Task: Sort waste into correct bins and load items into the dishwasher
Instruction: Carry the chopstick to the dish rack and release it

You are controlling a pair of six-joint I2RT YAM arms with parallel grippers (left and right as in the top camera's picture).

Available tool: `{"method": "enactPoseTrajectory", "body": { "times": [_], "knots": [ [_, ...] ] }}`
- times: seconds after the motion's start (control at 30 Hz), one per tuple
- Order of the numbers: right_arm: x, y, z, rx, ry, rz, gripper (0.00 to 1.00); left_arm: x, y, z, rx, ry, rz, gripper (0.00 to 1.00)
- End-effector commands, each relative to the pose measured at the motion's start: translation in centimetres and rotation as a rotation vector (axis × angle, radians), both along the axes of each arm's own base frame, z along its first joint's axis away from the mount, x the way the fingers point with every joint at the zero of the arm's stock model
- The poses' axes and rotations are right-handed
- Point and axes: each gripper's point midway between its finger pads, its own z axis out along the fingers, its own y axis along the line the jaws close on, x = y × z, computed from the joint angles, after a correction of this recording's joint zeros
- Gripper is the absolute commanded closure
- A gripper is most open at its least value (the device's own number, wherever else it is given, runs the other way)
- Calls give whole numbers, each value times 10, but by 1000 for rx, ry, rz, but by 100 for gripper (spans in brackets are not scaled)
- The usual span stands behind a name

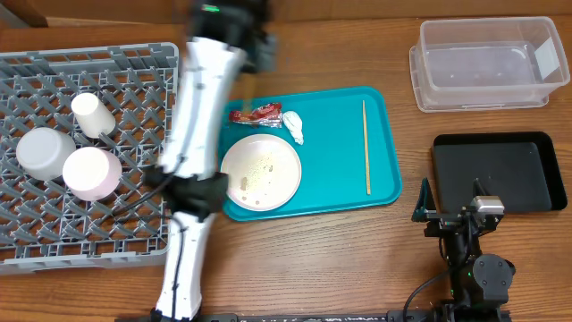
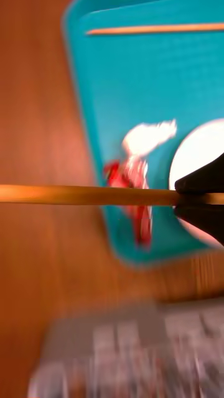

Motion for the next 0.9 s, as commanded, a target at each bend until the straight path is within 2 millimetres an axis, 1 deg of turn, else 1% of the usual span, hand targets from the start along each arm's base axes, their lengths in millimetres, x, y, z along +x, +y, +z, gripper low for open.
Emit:
{"method": "enactPoseTrajectory", "body": {
  "times": [0.0,0.07,0.1,0.2,0.33,0.43,0.5,0.53,0.63,0.8,0.87],
  "knots": [
    [0,-2,-1,4,-7,-9,0,-6,61,57,19,-126,81,96],
    [0,-2,-1,3,-8,-9,0,-8,81,59,-10,-113,116,96],
    [0,-2,-1,4,-8,-9,0,-10,91,56,-23,-94,133,96],
    [0,-2,-1,3,-8,-9,1,-17,116,37,-17,-10,171,96],
    [0,-2,-1,3,-8,-9,0,-29,140,-9,42,160,150,96],
    [0,-2,-1,4,-7,-9,0,-45,161,-47,133,300,189,96],
    [0,-2,-1,3,-8,-9,0,-51,177,-63,201,351,215,96],
    [0,-2,-1,3,-8,-9,0,-52,180,-68,198,362,233,96],
    [0,-2,-1,3,-8,-9,0,-52,188,-76,187,372,253,96],
    [0,-2,-1,4,-8,-9,0,-54,209,-75,225,370,292,96],
    [0,-2,-1,3,-8,-9,0,-54,211,-76,203,370,299,96]
  ]
}}
